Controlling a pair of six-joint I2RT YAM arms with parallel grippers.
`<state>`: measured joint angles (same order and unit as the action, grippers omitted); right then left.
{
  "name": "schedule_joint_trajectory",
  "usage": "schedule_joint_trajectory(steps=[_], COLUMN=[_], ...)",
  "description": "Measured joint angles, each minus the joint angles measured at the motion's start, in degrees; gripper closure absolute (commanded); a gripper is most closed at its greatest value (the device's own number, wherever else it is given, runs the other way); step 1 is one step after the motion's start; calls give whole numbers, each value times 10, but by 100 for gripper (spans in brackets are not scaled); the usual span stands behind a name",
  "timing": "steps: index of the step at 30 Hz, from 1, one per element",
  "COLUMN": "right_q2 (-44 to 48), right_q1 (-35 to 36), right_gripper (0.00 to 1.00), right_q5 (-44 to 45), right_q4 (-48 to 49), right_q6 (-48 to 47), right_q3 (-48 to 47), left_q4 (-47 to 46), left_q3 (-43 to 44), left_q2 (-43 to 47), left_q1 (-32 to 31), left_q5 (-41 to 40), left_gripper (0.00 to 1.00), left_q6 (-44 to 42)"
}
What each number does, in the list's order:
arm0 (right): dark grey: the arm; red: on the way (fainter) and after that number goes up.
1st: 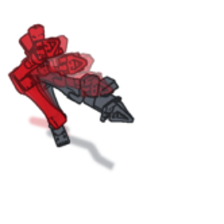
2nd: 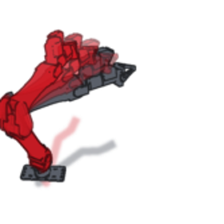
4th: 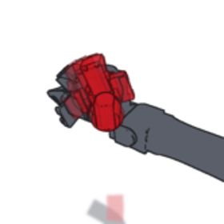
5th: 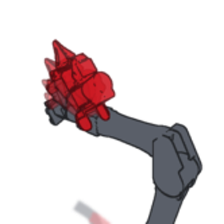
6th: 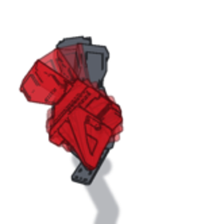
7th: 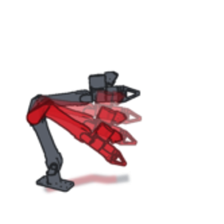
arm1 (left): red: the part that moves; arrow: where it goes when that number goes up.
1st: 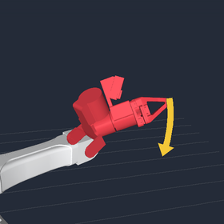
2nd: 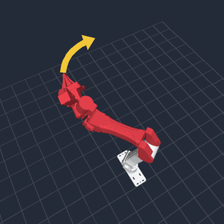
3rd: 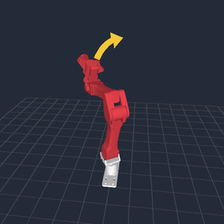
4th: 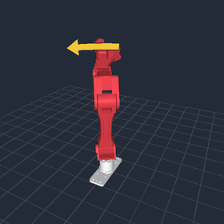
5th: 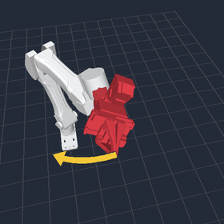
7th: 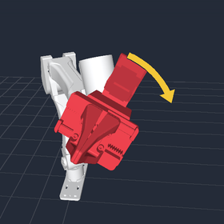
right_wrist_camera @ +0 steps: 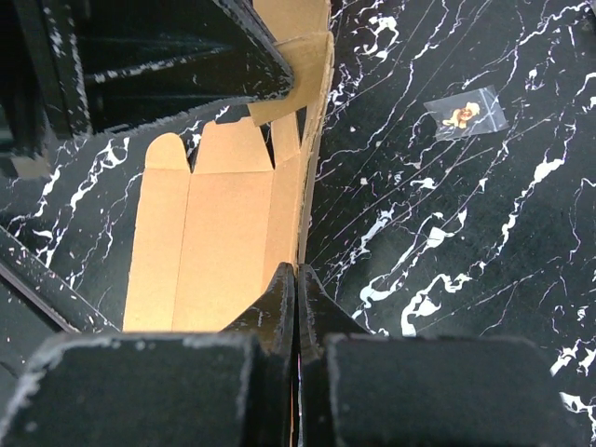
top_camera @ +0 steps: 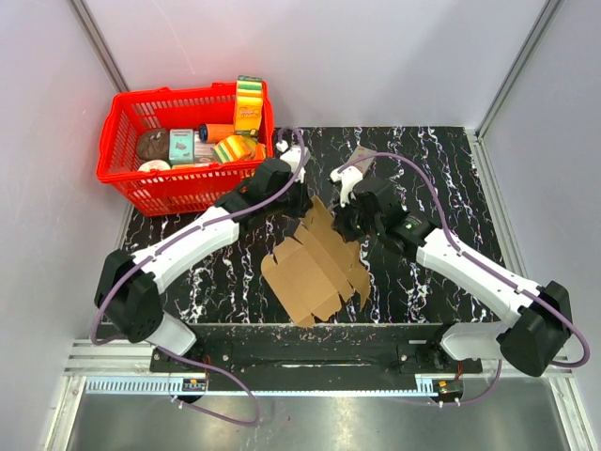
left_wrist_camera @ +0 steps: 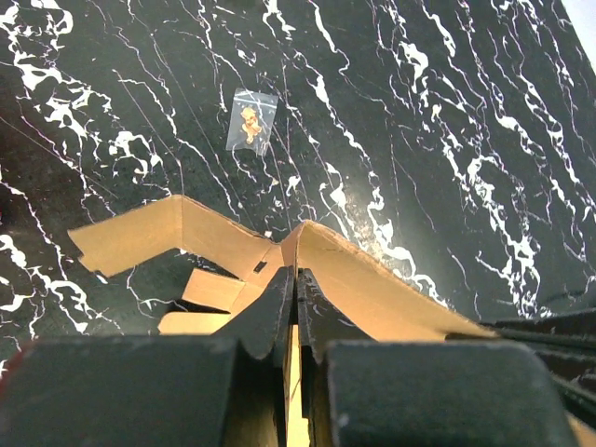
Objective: Fold the paper box
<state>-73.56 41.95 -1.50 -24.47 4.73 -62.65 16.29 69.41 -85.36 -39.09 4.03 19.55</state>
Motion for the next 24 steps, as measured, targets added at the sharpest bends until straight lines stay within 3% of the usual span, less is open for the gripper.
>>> schedule_joint_trajectory(steps=[13,20,24], right_q2=[-9,-9,-9], right_q1=[0,0,0], right_gripper=[100,100,100], right_q5=[36,35,29], right_q4=[24,39,47], right_q6=[58,82,90], right_q3=[-5,-6,-6], left_q4=[22,25,26], left_q3=[62,64,64], left_q2=[-49,-49,-50], left_q1=[-46,-51,-51], left_q5=[-148,-181,-187], left_gripper=[89,80,71], left_q6=[99,146,163])
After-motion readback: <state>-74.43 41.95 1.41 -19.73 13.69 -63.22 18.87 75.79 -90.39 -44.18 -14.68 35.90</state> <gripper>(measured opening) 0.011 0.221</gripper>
